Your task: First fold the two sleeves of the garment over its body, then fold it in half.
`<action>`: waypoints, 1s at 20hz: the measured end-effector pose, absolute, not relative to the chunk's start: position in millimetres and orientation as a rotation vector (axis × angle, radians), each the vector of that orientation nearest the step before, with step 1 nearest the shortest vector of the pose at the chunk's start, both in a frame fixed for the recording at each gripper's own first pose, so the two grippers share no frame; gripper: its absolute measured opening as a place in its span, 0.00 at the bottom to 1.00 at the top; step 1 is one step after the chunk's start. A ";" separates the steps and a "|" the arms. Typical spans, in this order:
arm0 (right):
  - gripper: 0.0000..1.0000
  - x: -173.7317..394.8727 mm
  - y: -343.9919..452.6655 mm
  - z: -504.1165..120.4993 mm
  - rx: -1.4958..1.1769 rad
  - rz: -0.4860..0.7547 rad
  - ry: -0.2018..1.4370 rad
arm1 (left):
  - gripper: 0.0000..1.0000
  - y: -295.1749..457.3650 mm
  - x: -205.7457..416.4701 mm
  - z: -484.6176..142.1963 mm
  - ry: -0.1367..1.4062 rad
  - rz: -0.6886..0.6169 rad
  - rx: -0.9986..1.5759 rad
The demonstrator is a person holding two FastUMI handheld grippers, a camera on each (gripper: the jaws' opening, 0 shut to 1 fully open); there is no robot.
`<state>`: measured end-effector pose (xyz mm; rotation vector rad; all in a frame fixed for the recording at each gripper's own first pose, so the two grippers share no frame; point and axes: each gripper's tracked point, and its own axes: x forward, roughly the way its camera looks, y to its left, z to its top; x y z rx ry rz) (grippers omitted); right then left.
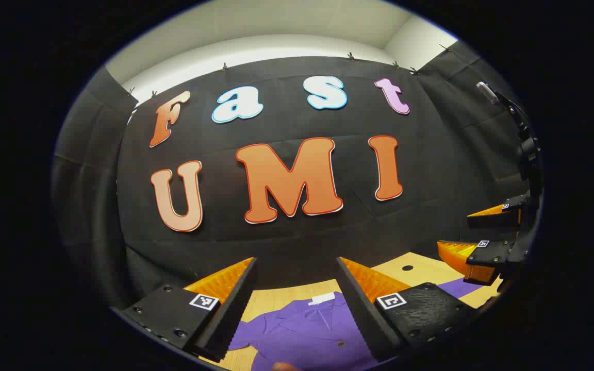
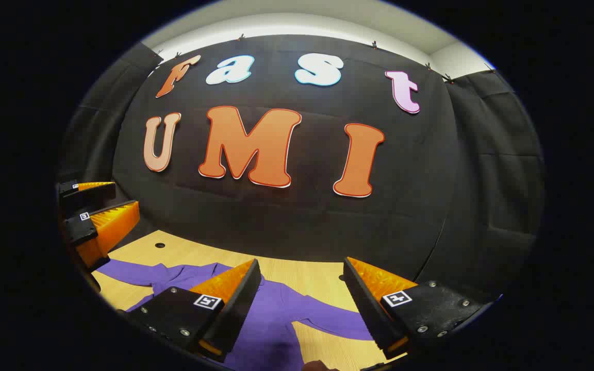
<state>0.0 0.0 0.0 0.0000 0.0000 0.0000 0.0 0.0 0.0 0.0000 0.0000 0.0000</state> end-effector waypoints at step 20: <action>0.98 -1.0 -20.9 0.8 0.000 -0.051 -0.006 | 0.95 -14.7 8.5 3.9 -0.010 -0.041 0.019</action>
